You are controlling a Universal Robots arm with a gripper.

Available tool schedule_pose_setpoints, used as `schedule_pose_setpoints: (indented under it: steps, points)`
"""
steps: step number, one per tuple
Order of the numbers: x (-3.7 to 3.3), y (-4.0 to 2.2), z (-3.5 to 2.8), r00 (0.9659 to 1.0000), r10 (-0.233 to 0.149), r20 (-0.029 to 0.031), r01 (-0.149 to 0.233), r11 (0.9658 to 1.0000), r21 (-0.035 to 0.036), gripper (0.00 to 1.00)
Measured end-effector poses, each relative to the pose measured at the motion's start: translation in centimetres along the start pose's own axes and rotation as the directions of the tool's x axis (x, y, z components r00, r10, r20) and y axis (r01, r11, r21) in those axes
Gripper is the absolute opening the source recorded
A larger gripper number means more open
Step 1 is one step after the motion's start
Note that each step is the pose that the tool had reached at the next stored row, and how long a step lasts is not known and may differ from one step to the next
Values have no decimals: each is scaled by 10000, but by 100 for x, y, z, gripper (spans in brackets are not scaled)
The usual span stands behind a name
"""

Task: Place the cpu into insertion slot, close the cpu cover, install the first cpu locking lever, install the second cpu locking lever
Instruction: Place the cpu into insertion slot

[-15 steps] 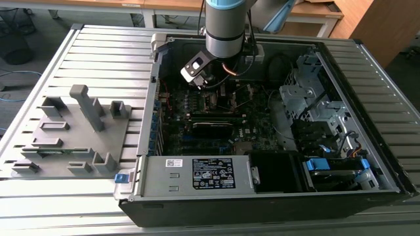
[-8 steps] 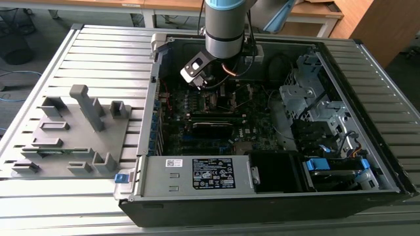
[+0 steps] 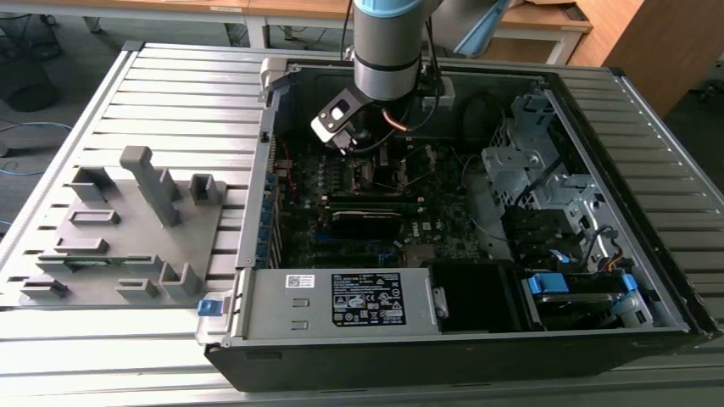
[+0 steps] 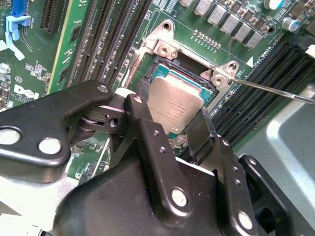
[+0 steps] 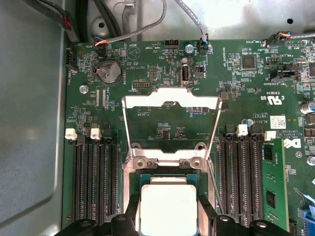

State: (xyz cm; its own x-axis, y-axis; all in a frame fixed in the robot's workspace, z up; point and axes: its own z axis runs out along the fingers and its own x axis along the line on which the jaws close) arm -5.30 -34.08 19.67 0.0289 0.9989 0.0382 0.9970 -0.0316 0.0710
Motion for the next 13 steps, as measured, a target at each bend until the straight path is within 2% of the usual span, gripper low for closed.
schedule_pose_setpoints:
  steps: [13]
  points:
    - [5, 7, 1, 10000, -8, -1, 8, 10000, 0, 54]
